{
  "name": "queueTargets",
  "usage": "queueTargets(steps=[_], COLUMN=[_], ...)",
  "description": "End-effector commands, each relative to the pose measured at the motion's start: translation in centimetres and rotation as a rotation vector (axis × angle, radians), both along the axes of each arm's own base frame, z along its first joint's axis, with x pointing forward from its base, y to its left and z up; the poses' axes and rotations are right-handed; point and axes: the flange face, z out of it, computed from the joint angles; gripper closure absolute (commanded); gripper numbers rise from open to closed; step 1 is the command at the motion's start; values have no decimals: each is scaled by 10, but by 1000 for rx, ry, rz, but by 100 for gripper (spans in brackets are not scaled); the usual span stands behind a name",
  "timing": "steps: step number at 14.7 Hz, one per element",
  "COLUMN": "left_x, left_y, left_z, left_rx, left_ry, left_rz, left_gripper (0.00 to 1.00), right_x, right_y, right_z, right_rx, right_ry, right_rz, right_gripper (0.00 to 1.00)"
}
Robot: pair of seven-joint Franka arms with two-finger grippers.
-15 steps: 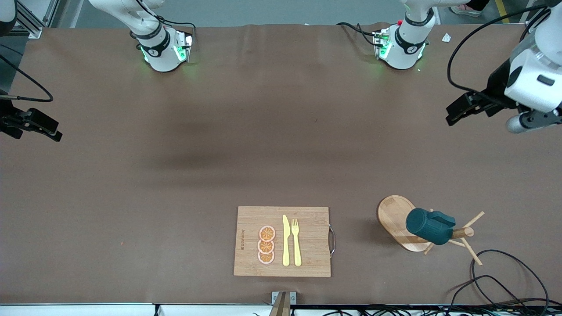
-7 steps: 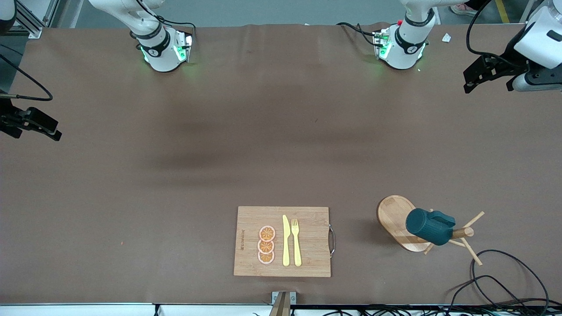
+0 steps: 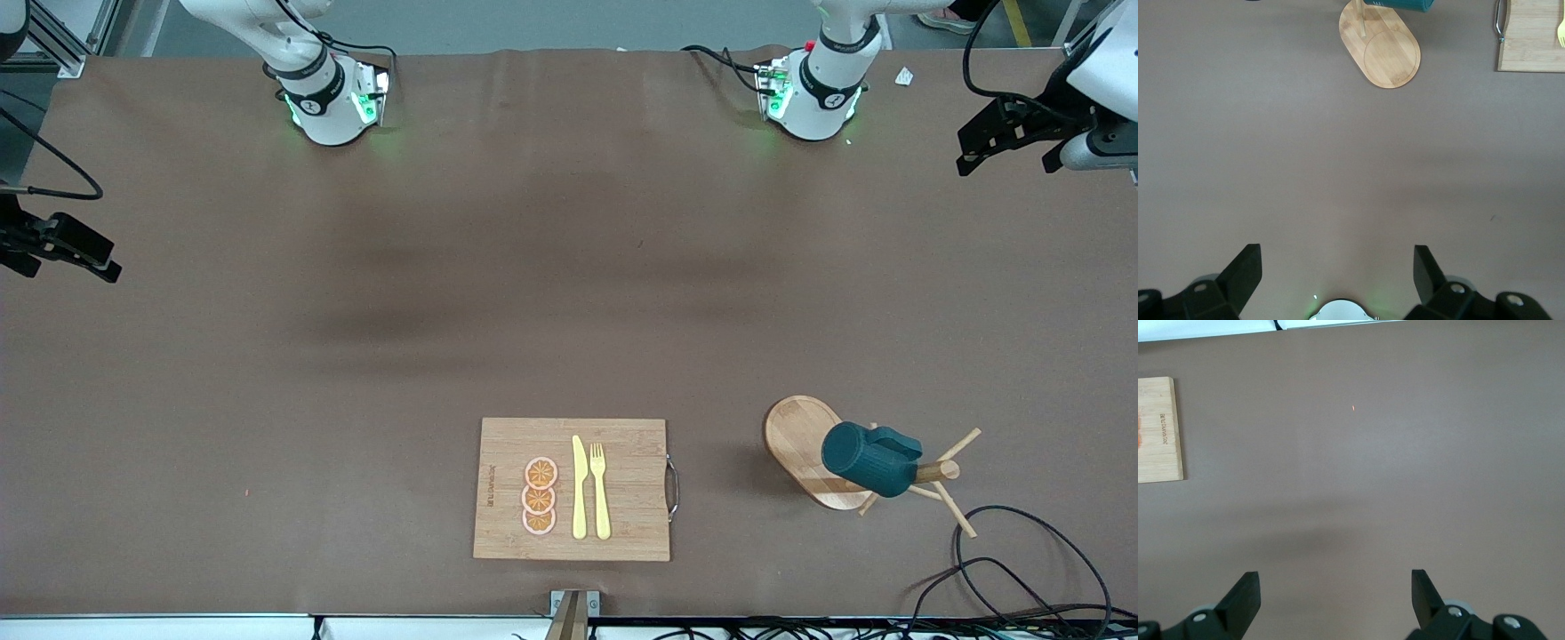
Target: Pass cup and hang on rack
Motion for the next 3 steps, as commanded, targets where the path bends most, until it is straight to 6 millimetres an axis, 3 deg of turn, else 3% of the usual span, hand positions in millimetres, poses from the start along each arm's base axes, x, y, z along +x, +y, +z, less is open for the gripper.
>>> queueTargets(steps=[1,3], left_x=[-3,-1], left_y=[-1,0], left_z=[4,2], left_rx=[-30,-33], left_ry=[0,3], left_rz=[-14,-9], left_gripper=[0,0], right_x=[-9,-9], right_y=[0,0], right_z=[6,6], right_rx=[-20,-22], right_ry=[-4,-3], right_rz=[9,9], right_gripper=[0,0])
